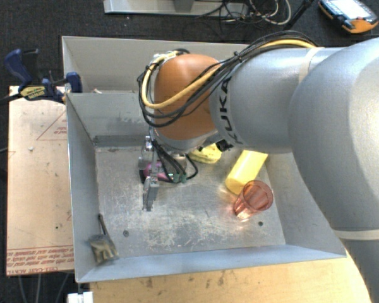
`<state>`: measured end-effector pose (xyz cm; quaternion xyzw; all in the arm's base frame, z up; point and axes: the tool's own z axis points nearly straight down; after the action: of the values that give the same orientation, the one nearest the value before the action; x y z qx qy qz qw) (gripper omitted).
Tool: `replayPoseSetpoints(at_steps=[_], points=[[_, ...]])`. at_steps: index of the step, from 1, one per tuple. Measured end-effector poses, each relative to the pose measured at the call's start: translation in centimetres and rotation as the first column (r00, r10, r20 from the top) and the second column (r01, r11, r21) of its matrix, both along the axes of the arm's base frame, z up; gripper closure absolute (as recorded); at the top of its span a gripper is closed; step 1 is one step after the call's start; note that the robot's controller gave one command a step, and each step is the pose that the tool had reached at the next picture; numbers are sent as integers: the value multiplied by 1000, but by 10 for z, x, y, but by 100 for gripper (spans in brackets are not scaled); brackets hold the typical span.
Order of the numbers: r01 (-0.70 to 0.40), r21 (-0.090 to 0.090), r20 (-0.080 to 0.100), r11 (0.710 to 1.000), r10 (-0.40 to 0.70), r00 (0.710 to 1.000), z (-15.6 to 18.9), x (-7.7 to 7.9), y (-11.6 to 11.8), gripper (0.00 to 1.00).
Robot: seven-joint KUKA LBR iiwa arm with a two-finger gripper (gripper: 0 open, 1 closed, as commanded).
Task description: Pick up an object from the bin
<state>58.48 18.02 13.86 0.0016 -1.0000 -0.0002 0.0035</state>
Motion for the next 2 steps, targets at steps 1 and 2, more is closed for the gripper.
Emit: replayPoseSetpoints(at_steps=[1, 2], points=[[3, 1, 7, 1000, -3, 1000, 5, 2, -1, 0], [-36, 6, 21, 999, 36, 999, -37, 20, -30, 0]])
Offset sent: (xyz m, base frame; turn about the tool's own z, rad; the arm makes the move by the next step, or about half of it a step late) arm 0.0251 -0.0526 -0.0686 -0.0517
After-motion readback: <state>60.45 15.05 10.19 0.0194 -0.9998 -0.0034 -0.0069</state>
